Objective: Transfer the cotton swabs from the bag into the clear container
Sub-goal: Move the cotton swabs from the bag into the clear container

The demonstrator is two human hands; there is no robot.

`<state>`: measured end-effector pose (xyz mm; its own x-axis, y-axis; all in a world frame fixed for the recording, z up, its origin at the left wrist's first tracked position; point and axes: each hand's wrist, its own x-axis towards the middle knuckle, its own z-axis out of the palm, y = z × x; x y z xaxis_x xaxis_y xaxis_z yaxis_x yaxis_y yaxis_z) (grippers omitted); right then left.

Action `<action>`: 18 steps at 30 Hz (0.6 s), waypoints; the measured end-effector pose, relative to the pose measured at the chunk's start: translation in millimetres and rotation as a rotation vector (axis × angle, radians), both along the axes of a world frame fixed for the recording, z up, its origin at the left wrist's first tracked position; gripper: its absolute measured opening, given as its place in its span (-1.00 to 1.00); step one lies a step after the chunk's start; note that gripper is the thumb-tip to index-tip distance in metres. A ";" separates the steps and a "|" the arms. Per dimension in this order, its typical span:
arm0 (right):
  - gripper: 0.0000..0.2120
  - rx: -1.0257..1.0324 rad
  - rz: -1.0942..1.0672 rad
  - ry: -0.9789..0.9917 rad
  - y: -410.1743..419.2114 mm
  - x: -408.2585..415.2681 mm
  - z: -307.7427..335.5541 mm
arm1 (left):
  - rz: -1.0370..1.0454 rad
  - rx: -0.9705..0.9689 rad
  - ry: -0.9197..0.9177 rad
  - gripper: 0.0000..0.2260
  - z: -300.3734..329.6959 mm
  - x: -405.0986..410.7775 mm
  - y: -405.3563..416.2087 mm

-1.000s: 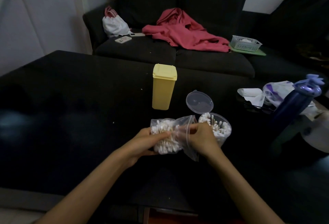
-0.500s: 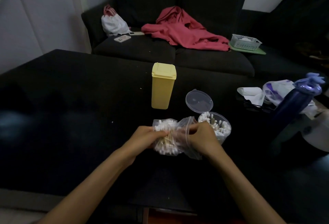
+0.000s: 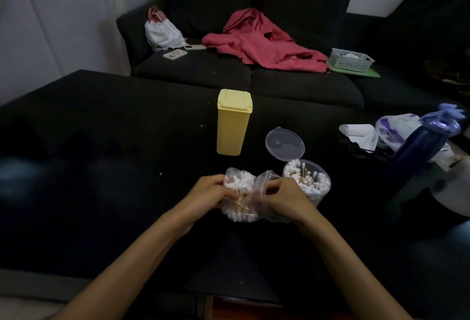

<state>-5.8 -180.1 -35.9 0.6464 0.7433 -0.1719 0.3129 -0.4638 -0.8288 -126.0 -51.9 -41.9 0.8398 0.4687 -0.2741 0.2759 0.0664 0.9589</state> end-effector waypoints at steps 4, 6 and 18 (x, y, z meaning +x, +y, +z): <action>-0.84 0.011 0.008 -0.066 -1.1 3.6 -2.7 | -0.046 0.002 0.026 -0.83 1.0 3.3 2.6; -0.85 0.023 0.029 -0.050 -1.7 4.3 -2.0 | -0.050 0.026 0.031 -0.82 1.5 3.8 3.4; -0.86 -0.001 0.074 -0.222 2.9 -8.0 10.1 | -0.086 0.149 -0.078 -0.73 -1.4 -2.3 -2.1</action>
